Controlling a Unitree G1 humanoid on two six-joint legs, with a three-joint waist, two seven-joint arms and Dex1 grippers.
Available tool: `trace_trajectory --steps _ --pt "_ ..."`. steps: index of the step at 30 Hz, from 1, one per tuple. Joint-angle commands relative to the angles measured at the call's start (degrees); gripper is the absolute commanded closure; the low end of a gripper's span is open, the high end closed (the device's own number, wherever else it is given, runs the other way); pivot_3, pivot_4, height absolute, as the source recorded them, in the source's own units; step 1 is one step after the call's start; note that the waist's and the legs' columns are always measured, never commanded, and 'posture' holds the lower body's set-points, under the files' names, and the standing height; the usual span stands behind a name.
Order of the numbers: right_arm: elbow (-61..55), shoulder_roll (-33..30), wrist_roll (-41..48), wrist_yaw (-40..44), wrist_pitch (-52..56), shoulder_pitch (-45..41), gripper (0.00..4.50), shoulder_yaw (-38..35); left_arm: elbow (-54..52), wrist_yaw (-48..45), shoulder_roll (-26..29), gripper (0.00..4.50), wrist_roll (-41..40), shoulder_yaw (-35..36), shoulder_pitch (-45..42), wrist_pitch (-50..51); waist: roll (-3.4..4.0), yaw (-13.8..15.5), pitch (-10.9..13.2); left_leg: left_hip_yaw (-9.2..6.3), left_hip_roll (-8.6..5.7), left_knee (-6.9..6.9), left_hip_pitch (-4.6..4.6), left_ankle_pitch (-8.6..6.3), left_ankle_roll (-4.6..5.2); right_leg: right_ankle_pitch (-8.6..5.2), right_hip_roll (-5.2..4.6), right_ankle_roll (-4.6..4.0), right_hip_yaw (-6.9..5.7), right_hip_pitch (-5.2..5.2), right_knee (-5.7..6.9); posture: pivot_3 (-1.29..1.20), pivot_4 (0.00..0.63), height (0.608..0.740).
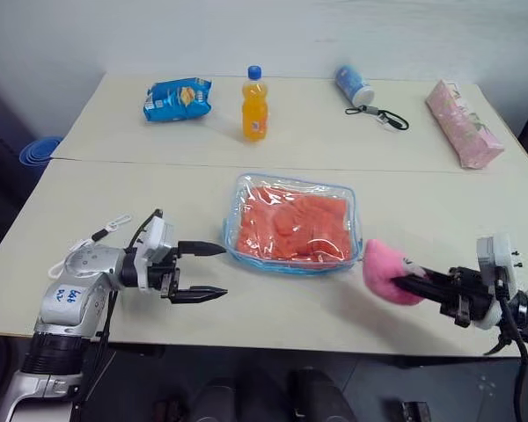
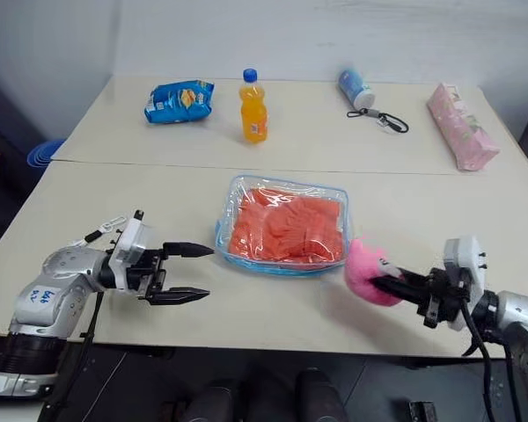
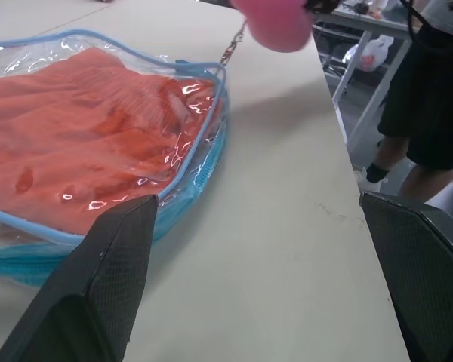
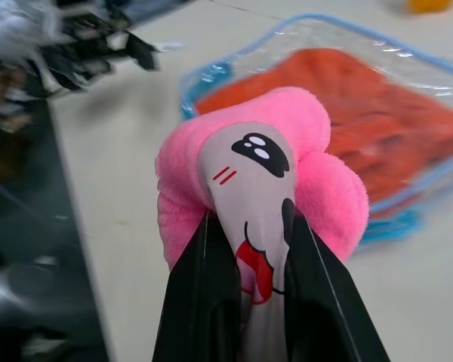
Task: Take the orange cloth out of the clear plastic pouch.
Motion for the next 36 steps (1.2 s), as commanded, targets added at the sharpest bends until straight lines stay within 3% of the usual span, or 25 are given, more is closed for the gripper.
trace_trajectory --steps 1,8,12,16,20,24,25,32,36 --pt "-5.7 1.6 3.0 -4.4 3.8 -2.4 4.09 4.1 -0.2 0.0 -0.9 0.0 -0.2 -0.9 0.4 -1.0 -0.01 -0.1 0.0 0.0 0.0 0.0 0.0 0.0 0.0 0.0 0.0 0.0 0.0 0.0 0.0 0.0 0.15 0.74" --pt "-5.5 6.4 -7.7 -11.8 2.8 -5.0 4.09 16.5 1.1 1.0 -2.2 0.0 -0.4 -1.5 -0.7 -0.2 -0.01 0.1 0.0 -0.02 -0.01 -0.01 -0.07 0.0 -0.01 0.0 -0.01 0.0 -0.02 -0.07 -0.03 0.0 0.15 0.74" --pt "-3.8 8.3 -13.3 -12.6 -0.4 -5.0 4.09 19.6 1.8 0.8 -2.1 0.0 -0.2 -1.7 -1.1 -0.5 -0.01 0.0 0.0 -0.02 -0.02 -0.01 -0.09 -0.01 -0.02 0.0 -0.02 0.0 -0.02 -0.08 -0.06 0.0 0.15 0.74" --pt "-3.7 7.7 -17.7 -8.6 -6.2 -4.2 3.0 21.7 2.2 0.9 -2.2 0.0 0.0 -1.9 -1.3 -0.6 -0.01 0.0 0.0 -0.02 -0.02 -0.01 -0.08 0.0 -0.02 0.0 -0.01 0.0 -0.03 -0.09 -0.05 0.0 0.15 0.74" --pt "-8.5 5.1 -10.9 -5.2 -1.3 -4.3 1.6 19.6 2.4 0.7 -2.1 0.0 0.0 -2.2 -1.4 -0.4 -0.01 -0.1 0.0 -0.02 -0.02 -0.01 -0.08 0.0 -0.02 0.0 -0.01 0.0 -0.03 -0.09 -0.04 0.0 0.15 0.74" --pt "-10.2 -2.4 -7.0 0.1 1.9 -2.9 0.2 14.5 2.9 0.5 -1.5 0.0 -0.8 -2.0 -1.8 1.1 -0.02 0.1 0.0 -0.03 -0.02 0.0 -0.08 -0.01 -0.01 0.0 -0.01 0.0 -0.03 -0.08 -0.06 0.0 0.15 0.74" --pt "-10.0 -3.6 -6.2 1.2 1.9 -2.4 0.02 13.0 2.7 0.4 -1.1 0.0 -1.8 -1.8 -1.9 3.2 -0.03 0.1 0.0 -0.04 -0.02 -0.01 -0.08 -0.01 -0.01 0.0 -0.01 0.0 -0.04 -0.05 -0.07 0.0 0.15 0.74" --pt "-1.1 -8.0 -8.7 10.4 -5.3 0.2 0.02 -0.7 2.4 -1.8 0.6 0.0 -2.3 -0.5 -1.9 3.0 -0.07 0.1 0.0 -0.04 -0.02 -0.01 -0.07 -0.04 0.04 0.0 -0.02 0.0 -0.06 0.02 -0.16 0.0 0.15 0.74" --pt "16.9 -8.0 -29.5 13.3 -34.1 -9.5 0.02 7.1 1.9 -4.3 0.2 0.0 -1.7 0.4 -2.2 -3.4 -0.08 -0.4 0.1 0.05 -0.02 0.0 0.05 -0.03 0.03 0.0 -0.01 0.0 -0.02 0.06 -0.16 0.0 0.15 0.74"
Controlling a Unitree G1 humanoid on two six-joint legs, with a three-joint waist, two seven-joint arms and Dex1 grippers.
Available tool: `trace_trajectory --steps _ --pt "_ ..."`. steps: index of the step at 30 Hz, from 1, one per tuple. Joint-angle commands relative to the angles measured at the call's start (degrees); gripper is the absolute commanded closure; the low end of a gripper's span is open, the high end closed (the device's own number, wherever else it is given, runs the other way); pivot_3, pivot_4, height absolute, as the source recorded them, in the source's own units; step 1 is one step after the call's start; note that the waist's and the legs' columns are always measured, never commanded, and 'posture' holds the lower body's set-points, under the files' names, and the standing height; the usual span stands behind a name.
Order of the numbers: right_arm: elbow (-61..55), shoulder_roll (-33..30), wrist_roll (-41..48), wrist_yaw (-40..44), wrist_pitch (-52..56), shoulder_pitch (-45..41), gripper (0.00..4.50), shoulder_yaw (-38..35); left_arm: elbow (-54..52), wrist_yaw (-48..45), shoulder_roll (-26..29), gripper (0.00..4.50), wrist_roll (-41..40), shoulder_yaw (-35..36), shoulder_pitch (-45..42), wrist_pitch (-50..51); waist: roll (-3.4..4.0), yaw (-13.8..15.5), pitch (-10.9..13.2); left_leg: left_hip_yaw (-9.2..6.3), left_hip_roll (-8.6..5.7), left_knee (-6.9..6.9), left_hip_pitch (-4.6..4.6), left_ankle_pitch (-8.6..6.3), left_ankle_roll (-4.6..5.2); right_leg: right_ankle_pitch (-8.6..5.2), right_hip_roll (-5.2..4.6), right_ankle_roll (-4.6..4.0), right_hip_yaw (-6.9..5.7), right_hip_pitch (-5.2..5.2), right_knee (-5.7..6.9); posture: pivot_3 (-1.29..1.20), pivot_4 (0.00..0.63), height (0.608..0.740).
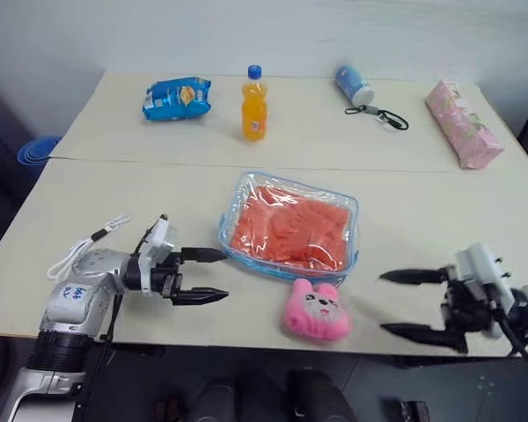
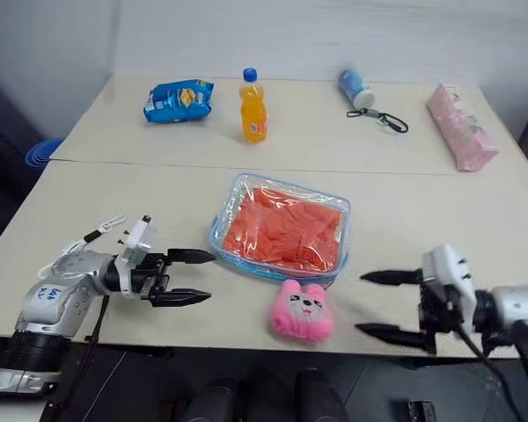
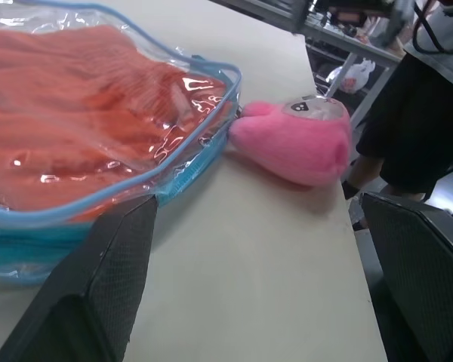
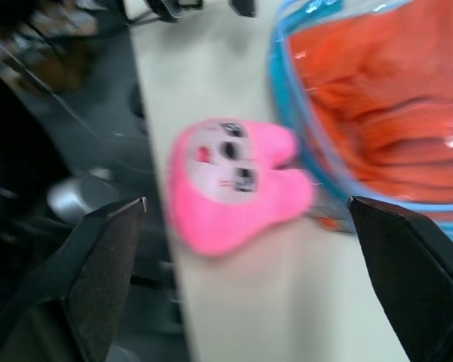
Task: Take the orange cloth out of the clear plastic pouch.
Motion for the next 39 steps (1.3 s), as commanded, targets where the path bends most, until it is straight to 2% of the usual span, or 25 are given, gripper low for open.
trace_trajectory --steps 1,3,5,12,13,15,24,26,39 --pt "15.2 2.0 -16.8 0.3 -26.9 -8.6 0.02 6.7 -2.3 -2.3 0.2 0.0 0.0 1.5 -0.5 -6.1 0.03 -0.3 0.0 0.02 0.0 -0.02 0.0 0.01 -0.01 0.0 0.01 0.0 0.0 -0.01 0.0 0.0 0.15 0.74" --pt "24.1 4.8 -23.4 -1.2 -38.6 -15.3 0.02 11.4 -4.5 -3.6 0.7 0.0 0.5 0.9 -0.3 -8.9 0.04 -0.6 0.0 0.03 0.0 -0.04 0.0 0.03 -0.06 0.0 0.01 0.0 0.0 -0.05 0.05 0.0 0.15 0.74" --pt "30.0 7.0 -26.7 -2.4 -45.8 -20.4 0.02 14.5 -5.7 -4.8 1.3 0.0 0.5 0.4 0.1 -10.2 0.04 -1.1 0.1 0.03 0.0 -0.05 -0.01 0.19 -0.34 0.0 0.02 0.0 -0.01 -0.09 0.08 0.0 0.15 0.74" --pt "43.8 10.8 -33.1 -6.4 -57.5 -32.2 0.02 21.7 -6.8 -6.8 2.0 0.0 2.2 -1.7 0.8 -13.8 0.14 -1.2 0.1 0.1 0.0 0.01 -0.1 0.23 -0.41 0.0 0.02 0.0 0.02 -0.24 0.21 0.0 0.15 0.74" --pt "45.0 10.8 -33.4 -6.3 -58.5 -33.1 0.39 22.6 -7.0 -6.7 1.9 0.0 2.4 -2.0 0.9 -13.9 0.14 -1.1 0.1 0.09 0.0 0.03 -0.11 0.23 -0.41 0.0 0.02 0.0 0.02 -0.23 0.22 0.0 0.15 0.74" --pt "46.8 11.1 -33.0 -5.8 -58.7 -34.5 0.84 23.9 -7.4 -6.5 1.9 0.0 2.6 -2.8 1.0 -13.7 0.14 -1.1 0.1 0.07 0.0 0.06 -0.11 0.23 -0.4 0.0 0.01 0.0 0.01 -0.22 0.23 0.0 0.15 0.74" --pt "51.8 12.6 -33.7 -6.4 -62.3 -37.7 4.01 27.5 -7.4 -4.8 -0.2 0.0 5.2 -6.7 0.4 -15.3 0.15 -1.2 0.1 0.06 0.02 0.06 -0.09 0.22 -0.4 0.0 0.02 0.0 0.0 -0.23 0.3 0.0 0.15 0.74" --pt "52.5 12.6 -33.5 -6.4 -62.7 -37.9 4.44 28.0 -7.2 -4.4 -0.7 0.0 5.9 -7.6 0.2 -16.1 0.14 -1.2 0.1 0.07 0.02 0.06 -0.09 0.22 -0.4 0.0 0.02 0.0 0.01 -0.23 0.3 0.0 0.15 0.74" --pt "52.9 9.6 -30.1 -3.9 -61.9 -37.8 4.44 26.5 -5.0 7.3 -12.7 0.0 17.2 -17.6 -1.6 -22.0 0.14 -1.0 0.1 0.1 0.0 0.18 -0.1 0.23 -0.4 0.0 0.02 0.0 0.03 -0.22 0.39 0.0 0.15 0.74"
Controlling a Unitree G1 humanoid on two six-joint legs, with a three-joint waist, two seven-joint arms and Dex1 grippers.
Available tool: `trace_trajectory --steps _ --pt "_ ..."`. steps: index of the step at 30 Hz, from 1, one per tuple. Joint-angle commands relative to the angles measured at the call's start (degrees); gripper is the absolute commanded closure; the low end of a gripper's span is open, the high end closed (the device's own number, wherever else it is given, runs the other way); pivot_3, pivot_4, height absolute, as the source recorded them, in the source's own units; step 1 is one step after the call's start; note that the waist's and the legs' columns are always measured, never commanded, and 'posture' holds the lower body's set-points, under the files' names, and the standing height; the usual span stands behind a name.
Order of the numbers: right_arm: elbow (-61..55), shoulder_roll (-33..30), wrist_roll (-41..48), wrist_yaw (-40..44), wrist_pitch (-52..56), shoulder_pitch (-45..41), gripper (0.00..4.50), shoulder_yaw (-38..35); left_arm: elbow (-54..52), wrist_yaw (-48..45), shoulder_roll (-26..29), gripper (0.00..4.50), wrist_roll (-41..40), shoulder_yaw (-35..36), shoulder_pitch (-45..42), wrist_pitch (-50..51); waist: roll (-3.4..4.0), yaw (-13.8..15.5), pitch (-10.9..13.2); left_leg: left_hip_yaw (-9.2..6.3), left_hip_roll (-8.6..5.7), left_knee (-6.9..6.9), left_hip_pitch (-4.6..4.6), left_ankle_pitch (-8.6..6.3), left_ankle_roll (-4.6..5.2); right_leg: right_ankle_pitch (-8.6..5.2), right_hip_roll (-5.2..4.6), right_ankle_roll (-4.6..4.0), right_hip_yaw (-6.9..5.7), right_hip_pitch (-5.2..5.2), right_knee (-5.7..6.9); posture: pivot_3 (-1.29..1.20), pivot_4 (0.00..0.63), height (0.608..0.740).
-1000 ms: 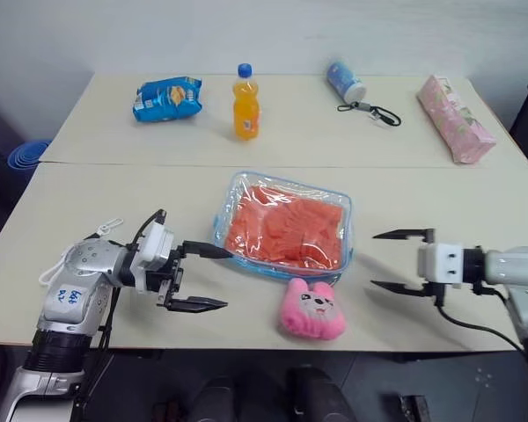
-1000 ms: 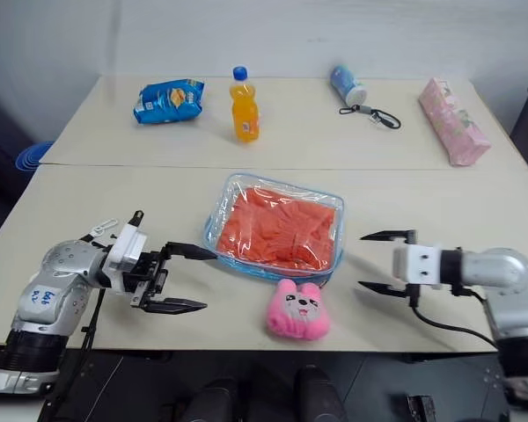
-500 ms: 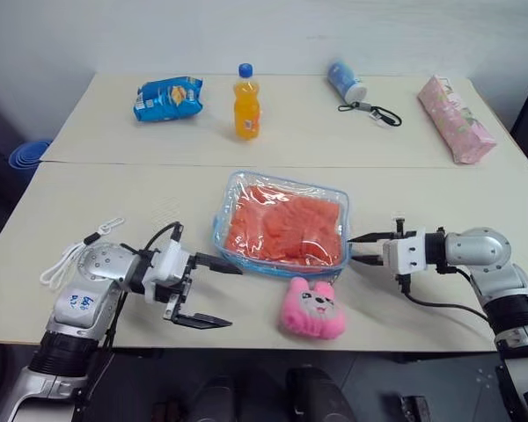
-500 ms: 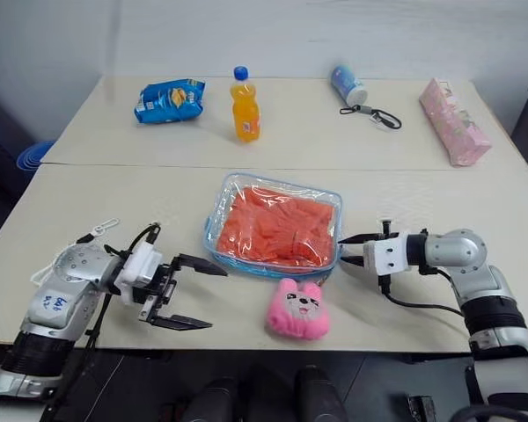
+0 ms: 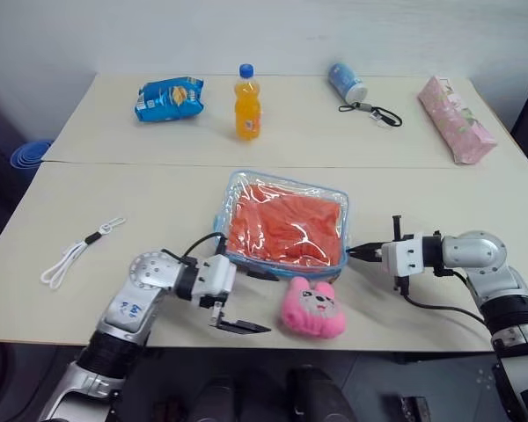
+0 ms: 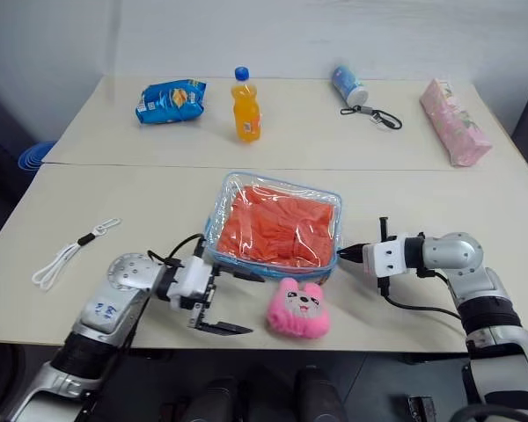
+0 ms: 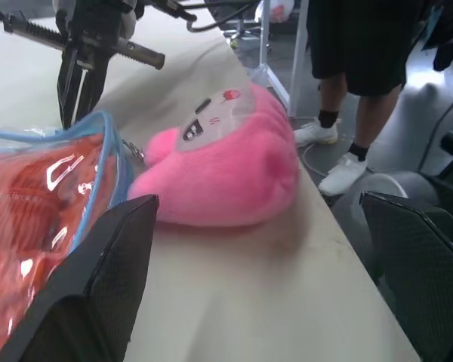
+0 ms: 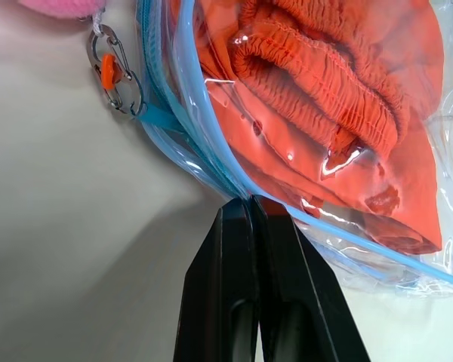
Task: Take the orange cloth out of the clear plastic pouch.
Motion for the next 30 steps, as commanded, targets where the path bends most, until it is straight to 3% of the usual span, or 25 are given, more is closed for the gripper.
trace_trajectory --steps 1,8,11,16,24,30 --pt "-1.1 -2.6 2.6 1.4 0.5 -0.4 4.44 -1.5 0.2 3.8 -2.6 0.0 3.0 -2.5 -0.2 -2.1 0.0 0.0 0.0 -0.01 0.0 0.01 0.0 0.0 0.0 0.0 0.0 0.0 -0.01 0.0 0.0 0.0 0.15 0.74" --pt "-3.1 -4.4 4.5 2.7 2.9 0.9 4.44 -1.9 1.7 5.7 -6.1 0.0 7.2 -8.6 -0.3 -5.0 0.0 0.0 0.0 -0.01 0.01 0.02 0.0 0.0 0.0 0.0 0.01 0.0 0.0 0.01 0.0 0.0 0.15 0.74" --pt "-3.2 -4.5 4.7 2.8 3.5 1.2 4.5 -1.9 3.0 7.8 -7.3 0.56 9.2 -10.1 -0.9 -4.7 0.0 0.1 0.0 0.0 0.01 0.02 0.02 0.01 -0.01 0.0 0.01 0.0 0.01 0.01 0.02 0.0 0.15 0.74" --pt "-2.1 -4.7 4.9 2.9 3.3 1.3 4.5 -2.3 3.0 9.7 -7.1 2.06 9.9 -9.4 -1.2 -1.9 0.0 0.1 0.0 0.0 0.0 0.06 0.02 0.01 0.0 0.0 0.01 0.0 0.01 0.04 0.03 0.0 0.15 0.74" --pt "1.5 -4.6 5.6 3.3 2.9 1.3 4.5 -2.7 1.9 5.9 1.4 4.32 4.2 -3.2 -0.1 2.4 0.01 -0.1 0.0 -0.01 0.02 0.02 0.08 0.02 -0.03 0.0 0.01 0.0 0.01 0.05 0.04 0.0 0.15 0.74" --pt "3.4 -4.5 5.1 1.8 1.8 1.1 4.5 -3.1 4.3 4.6 7.5 4.45 -0.6 3.4 1.3 5.3 0.01 -0.1 0.0 -0.02 0.03 0.03 0.08 0.03 -0.04 0.0 0.01 0.0 0.0 0.06 0.04 0.0 0.15 0.74"
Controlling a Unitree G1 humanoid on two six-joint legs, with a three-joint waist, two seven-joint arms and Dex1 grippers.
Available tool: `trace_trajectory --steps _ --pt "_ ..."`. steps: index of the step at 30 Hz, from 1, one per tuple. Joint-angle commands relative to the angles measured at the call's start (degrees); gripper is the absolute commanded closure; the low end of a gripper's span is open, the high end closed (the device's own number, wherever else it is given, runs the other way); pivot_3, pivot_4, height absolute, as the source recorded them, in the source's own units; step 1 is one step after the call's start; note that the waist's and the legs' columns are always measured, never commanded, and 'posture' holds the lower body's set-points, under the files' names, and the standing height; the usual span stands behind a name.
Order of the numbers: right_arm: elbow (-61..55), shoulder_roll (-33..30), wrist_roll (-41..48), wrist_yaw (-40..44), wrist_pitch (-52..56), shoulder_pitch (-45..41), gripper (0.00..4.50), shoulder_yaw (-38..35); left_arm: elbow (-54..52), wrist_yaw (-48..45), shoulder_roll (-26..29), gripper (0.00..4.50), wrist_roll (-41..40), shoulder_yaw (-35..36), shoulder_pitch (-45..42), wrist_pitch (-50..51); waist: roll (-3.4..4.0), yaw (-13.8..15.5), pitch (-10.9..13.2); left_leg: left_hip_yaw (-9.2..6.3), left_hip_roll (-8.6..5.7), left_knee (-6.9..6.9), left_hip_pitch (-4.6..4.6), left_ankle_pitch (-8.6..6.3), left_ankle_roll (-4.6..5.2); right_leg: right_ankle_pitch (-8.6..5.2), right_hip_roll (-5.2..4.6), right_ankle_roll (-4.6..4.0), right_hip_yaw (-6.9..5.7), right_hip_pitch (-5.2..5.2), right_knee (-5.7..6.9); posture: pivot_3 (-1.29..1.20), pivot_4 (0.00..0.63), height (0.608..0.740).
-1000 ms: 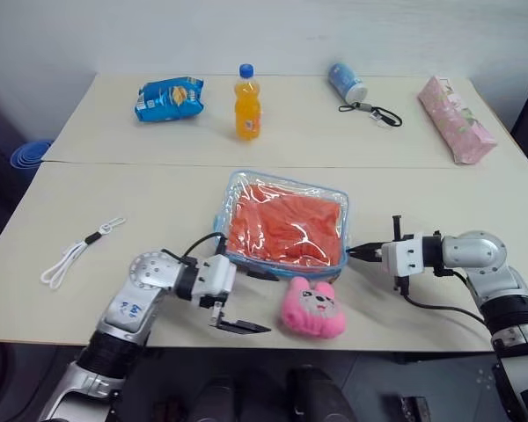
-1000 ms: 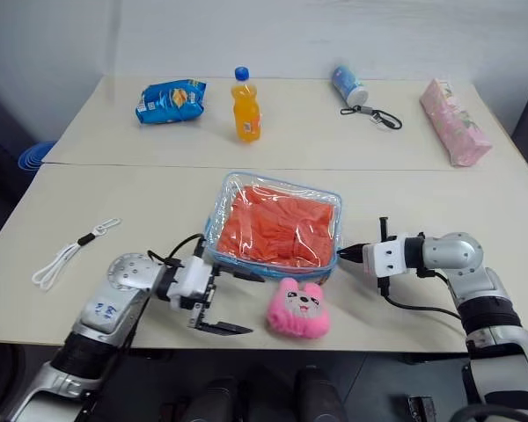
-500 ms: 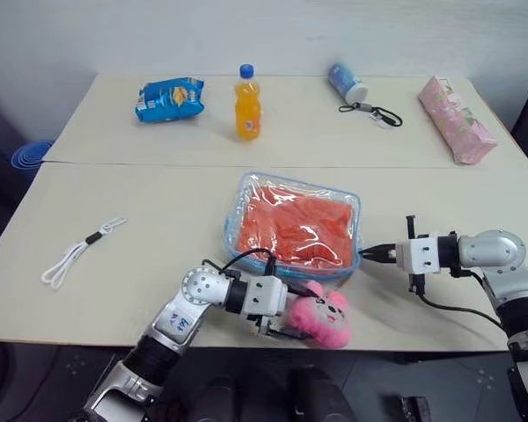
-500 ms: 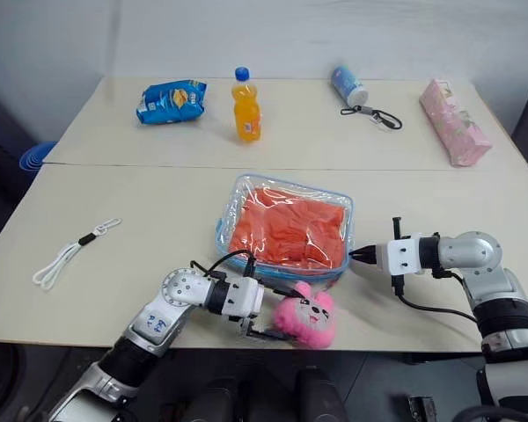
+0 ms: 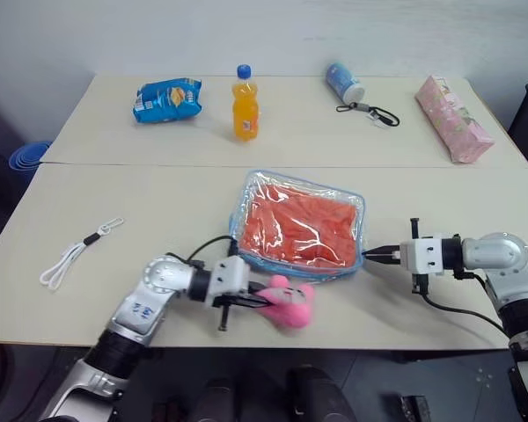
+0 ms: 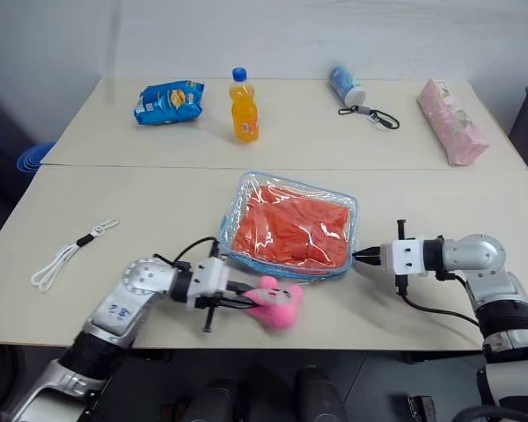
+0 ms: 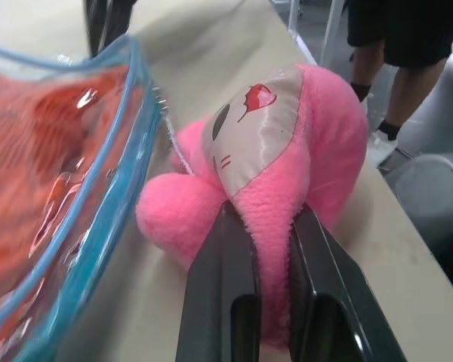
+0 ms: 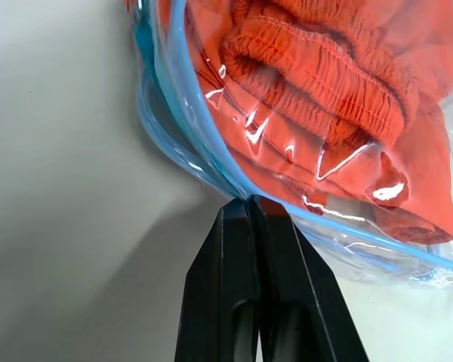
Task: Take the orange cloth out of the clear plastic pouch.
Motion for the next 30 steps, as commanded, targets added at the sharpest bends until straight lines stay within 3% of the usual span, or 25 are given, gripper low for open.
trace_trajectory --steps 1,9,17,24,26,29,30 --pt "1.6 -1.5 0.1 -1.8 -1.1 -0.3 4.5 -2.7 2.1 -1.2 3.5 4.45 -2.7 5.1 1.7 1.5 0.0 0.0 0.0 0.0 0.0 0.0 0.0 0.0 0.0 0.0 0.0 0.0 0.0 0.0 0.0 0.0 0.15 0.74" --pt "4.7 -1.9 -0.3 -2.7 -4.1 -0.5 4.5 -3.0 7.4 -2.4 9.3 4.45 -8.2 14.0 1.1 6.3 0.01 -0.1 0.0 -0.01 0.0 -0.02 0.0 0.0 0.01 0.0 -0.01 0.0 -0.01 0.0 0.0 0.0 0.15 0.74" --pt "6.9 -1.5 0.6 -1.0 -6.8 -1.3 4.5 -3.4 23.0 -6.7 16.9 4.45 -10.1 21.2 -4.8 9.1 0.01 -0.1 0.0 -0.01 0.0 -0.05 -0.01 -0.01 0.01 0.0 -0.01 0.0 -0.05 -0.02 0.0 0.0 0.15 0.74" --pt "8.1 -0.6 2.2 0.7 -8.2 -2.1 4.5 -3.6 37.1 -5.4 18.7 4.45 -7.6 23.5 -12.7 5.1 0.01 -0.1 0.0 -0.01 -0.02 -0.03 -0.04 -0.01 0.02 0.0 -0.03 0.0 -0.09 -0.07 0.02 0.0 0.15 0.74" --pt "5.2 0.5 6.7 2.7 -1.6 -1.1 4.5 -4.7 36.1 -7.1 18.3 4.45 -8.6 23.4 -12.8 6.3 0.01 -0.2 0.0 -0.01 -0.02 -0.04 -0.06 -0.02 0.02 0.0 -0.04 0.0 -0.09 -0.08 0.03 0.0 0.15 0.74" --pt "-3.7 1.4 16.7 6.0 14.2 2.1 4.5 -7.2 32.0 -8.4 18.0 3.47 -9.5 22.8 -11.6 8.9 0.01 -0.1 0.0 -0.03 0.0 -0.07 -0.1 -0.01 0.01 0.0 -0.03 0.0 -0.1 -0.09 0.14 0.0 0.15 0.74" --pt "-7.1 0.8 18.6 6.6 18.6 3.6 4.29 -7.6 30.3 -8.6 18.0 3.1 -10.0 22.7 -11.2 10.6 0.01 -0.1 0.0 -0.04 0.0 -0.06 -0.11 -0.01 0.01 0.0 -0.03 0.0 -0.1 -0.09 0.14 0.0 0.15 0.74"
